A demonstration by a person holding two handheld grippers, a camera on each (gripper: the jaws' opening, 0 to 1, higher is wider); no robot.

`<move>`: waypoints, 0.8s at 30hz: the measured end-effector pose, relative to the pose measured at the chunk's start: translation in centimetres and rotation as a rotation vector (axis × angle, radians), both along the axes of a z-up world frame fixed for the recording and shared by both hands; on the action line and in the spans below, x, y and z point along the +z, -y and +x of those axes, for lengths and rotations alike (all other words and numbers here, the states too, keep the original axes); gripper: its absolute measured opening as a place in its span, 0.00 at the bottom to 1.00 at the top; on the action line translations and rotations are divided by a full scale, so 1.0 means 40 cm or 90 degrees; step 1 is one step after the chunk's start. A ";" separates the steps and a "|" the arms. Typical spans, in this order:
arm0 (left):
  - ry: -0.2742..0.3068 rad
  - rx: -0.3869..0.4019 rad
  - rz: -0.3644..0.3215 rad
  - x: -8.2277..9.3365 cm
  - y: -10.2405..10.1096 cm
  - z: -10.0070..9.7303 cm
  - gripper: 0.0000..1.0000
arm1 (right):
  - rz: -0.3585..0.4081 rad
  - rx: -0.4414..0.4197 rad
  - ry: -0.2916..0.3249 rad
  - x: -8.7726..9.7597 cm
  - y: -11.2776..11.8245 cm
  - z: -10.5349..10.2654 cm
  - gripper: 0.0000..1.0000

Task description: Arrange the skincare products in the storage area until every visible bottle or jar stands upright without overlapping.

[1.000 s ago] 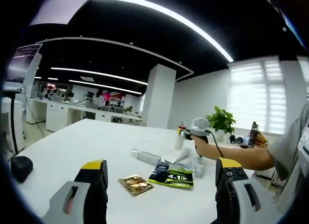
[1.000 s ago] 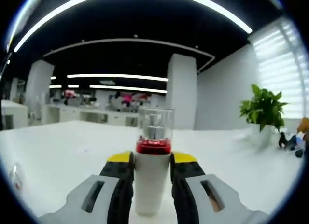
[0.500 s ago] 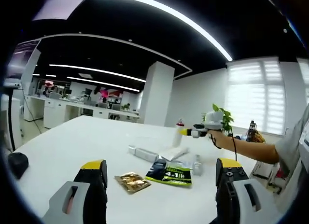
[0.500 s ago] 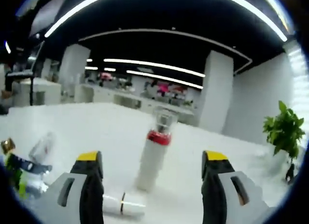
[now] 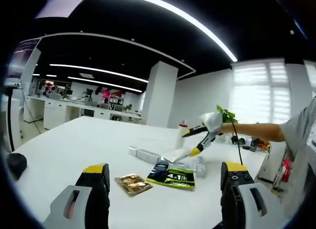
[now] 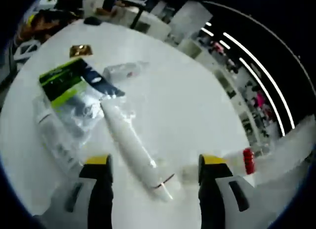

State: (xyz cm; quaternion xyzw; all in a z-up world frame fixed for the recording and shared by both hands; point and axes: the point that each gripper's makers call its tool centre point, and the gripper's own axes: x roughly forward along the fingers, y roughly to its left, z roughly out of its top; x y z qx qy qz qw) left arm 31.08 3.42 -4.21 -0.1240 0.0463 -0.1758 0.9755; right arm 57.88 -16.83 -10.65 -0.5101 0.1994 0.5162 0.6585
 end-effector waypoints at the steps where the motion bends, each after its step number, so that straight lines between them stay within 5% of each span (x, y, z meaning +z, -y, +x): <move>1: 0.001 0.001 0.000 0.001 0.000 0.000 0.96 | -0.042 0.029 -0.002 -0.010 -0.004 -0.001 0.67; 3: 0.002 0.002 -0.003 0.002 -0.001 0.001 0.96 | -0.106 0.077 -0.017 -0.035 -0.015 -0.010 0.62; 6: -0.001 0.008 -0.005 -0.004 -0.006 -0.001 0.96 | -0.151 0.121 -0.099 -0.046 -0.067 -0.050 0.61; 9: -0.007 0.012 -0.005 -0.011 -0.011 -0.001 0.96 | -0.247 0.132 -0.171 -0.070 -0.065 -0.069 0.49; 14: -0.007 0.015 -0.005 -0.009 -0.014 -0.005 0.96 | -0.337 0.125 -0.231 -0.090 -0.068 -0.057 0.52; 16: -0.008 0.018 -0.002 -0.011 -0.017 -0.005 0.96 | -0.338 0.135 -0.223 -0.092 -0.080 -0.055 0.55; 24: -0.016 0.023 -0.008 -0.022 -0.026 0.001 0.96 | -0.296 0.126 -0.243 -0.085 -0.114 -0.041 0.37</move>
